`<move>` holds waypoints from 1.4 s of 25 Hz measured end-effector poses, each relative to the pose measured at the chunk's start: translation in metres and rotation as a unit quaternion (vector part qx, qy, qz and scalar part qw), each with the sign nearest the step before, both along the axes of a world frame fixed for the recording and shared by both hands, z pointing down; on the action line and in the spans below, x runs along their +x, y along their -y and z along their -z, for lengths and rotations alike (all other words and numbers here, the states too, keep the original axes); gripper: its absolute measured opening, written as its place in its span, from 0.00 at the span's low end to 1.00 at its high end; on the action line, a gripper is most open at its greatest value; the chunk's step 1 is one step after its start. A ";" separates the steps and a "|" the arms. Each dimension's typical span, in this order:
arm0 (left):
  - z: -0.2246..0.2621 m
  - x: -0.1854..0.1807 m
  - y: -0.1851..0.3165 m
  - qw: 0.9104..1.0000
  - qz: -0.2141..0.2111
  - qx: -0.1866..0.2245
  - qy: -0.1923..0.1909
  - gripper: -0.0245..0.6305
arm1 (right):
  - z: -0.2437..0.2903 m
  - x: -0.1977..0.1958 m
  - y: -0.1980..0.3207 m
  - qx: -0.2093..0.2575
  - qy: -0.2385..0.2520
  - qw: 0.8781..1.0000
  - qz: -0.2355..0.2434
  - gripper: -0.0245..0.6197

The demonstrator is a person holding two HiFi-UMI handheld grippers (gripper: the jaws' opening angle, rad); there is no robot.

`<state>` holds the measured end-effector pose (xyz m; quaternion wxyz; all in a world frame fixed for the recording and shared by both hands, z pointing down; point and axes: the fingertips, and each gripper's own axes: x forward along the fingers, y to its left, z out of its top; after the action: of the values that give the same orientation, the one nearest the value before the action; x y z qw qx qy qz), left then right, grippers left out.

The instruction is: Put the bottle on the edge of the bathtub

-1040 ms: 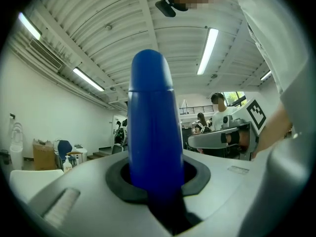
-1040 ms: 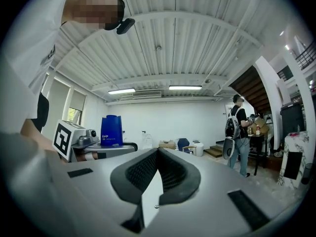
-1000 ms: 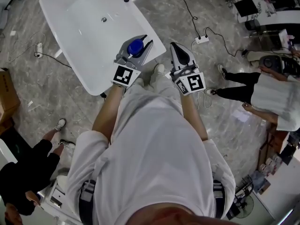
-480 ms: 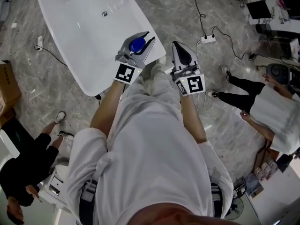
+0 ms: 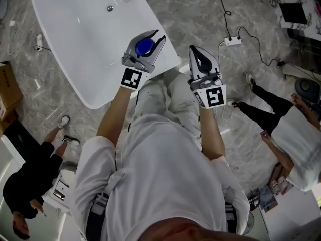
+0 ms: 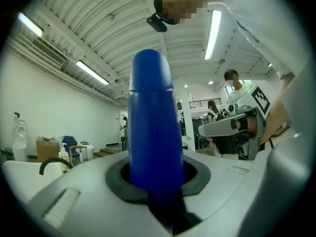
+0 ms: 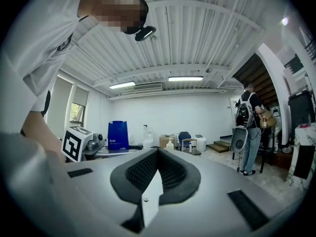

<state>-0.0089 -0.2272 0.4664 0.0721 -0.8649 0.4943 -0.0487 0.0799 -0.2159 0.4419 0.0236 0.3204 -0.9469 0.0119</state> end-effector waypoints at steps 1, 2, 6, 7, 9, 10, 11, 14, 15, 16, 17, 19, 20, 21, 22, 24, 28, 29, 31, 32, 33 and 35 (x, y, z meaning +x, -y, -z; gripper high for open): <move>-0.011 0.000 0.005 1.000 0.001 -0.001 0.002 0.18 | -0.008 0.002 0.004 -0.001 0.001 1.000 0.001 0.04; -0.022 0.001 0.010 1.000 0.003 -0.004 0.002 0.18 | -0.017 0.005 0.008 -0.001 0.003 1.000 0.001 0.04; -0.068 0.003 0.030 1.000 0.008 -0.009 0.008 0.18 | -0.052 0.008 0.024 -0.001 0.012 1.000 0.007 0.04; -0.081 0.003 0.034 1.000 0.010 -0.012 0.008 0.18 | -0.061 0.008 0.027 -0.001 0.013 1.000 0.008 0.04; -0.106 0.003 0.040 1.000 0.012 -0.020 0.008 0.18 | -0.081 0.008 0.031 -0.006 0.016 1.000 0.010 0.04; -0.119 0.003 0.043 1.000 0.012 -0.023 0.010 0.18 | -0.091 0.008 0.033 -0.009 0.019 1.000 0.010 0.04; -0.131 0.004 0.045 1.000 0.012 -0.026 0.011 0.18 | -0.100 0.008 0.035 -0.011 0.020 1.000 0.010 0.04; -0.163 0.004 0.051 0.999 0.010 -0.029 0.013 0.18 | -0.125 0.008 0.041 -0.017 0.025 1.000 0.006 0.04; -0.172 0.004 0.054 0.999 0.009 -0.029 0.013 0.18 | -0.132 0.008 0.043 -0.019 0.026 0.999 0.005 0.04; -0.181 0.004 0.056 0.999 0.008 -0.030 0.013 0.18 | -0.138 0.008 0.045 -0.018 0.027 0.999 0.005 0.04; -0.190 0.005 0.059 0.999 0.006 -0.032 0.014 0.18 | -0.145 0.009 0.046 -0.015 0.027 0.999 0.007 0.04; -0.206 0.005 0.062 0.999 0.007 -0.035 0.015 0.18 | -0.157 0.011 0.048 -0.015 0.028 0.999 0.007 0.04; -0.213 0.005 0.064 0.999 0.008 -0.036 0.014 0.18 | -0.162 0.012 0.048 -0.018 0.029 0.999 0.005 0.04; -0.219 0.005 0.065 0.999 0.009 -0.037 0.014 0.18 | -0.166 0.013 0.048 -0.019 0.030 0.999 0.004 0.04; -0.224 0.005 0.067 0.999 0.010 -0.037 0.013 0.18 | -0.170 0.014 0.048 -0.019 0.031 0.999 0.005 0.04; -0.235 0.006 0.070 0.999 0.009 -0.035 0.012 0.18 | -0.178 0.016 0.049 -0.018 0.033 0.999 0.006 0.04; -0.257 0.011 0.074 0.999 0.009 -0.038 0.014 0.18 | -0.196 0.020 0.051 -0.021 0.034 0.999 0.009 0.04; -0.261 0.012 0.074 0.999 0.009 -0.039 0.013 0.18 | -0.200 0.021 0.050 -0.023 0.034 0.999 0.009 0.04; -0.267 0.013 0.073 0.999 0.010 -0.041 0.010 0.18 | -0.205 0.024 0.047 -0.028 0.034 0.999 0.009 0.04; -0.270 0.014 0.073 0.999 0.010 -0.042 0.008 0.18 | -0.207 0.026 0.046 -0.030 0.035 0.999 0.009 0.04; -0.272 0.015 0.074 0.999 0.010 -0.042 0.006 0.18 | -0.208 0.027 0.045 -0.030 0.035 0.999 0.009 0.04; -0.277 0.015 0.076 0.999 0.008 -0.041 0.007 0.18 | -0.211 0.028 0.046 -0.031 0.035 0.999 0.009 0.04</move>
<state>0.0066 -0.3036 0.7437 0.0400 -0.8626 0.4987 -0.0755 0.1082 -0.2619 0.6530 0.0000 0.3103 -0.9492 0.0521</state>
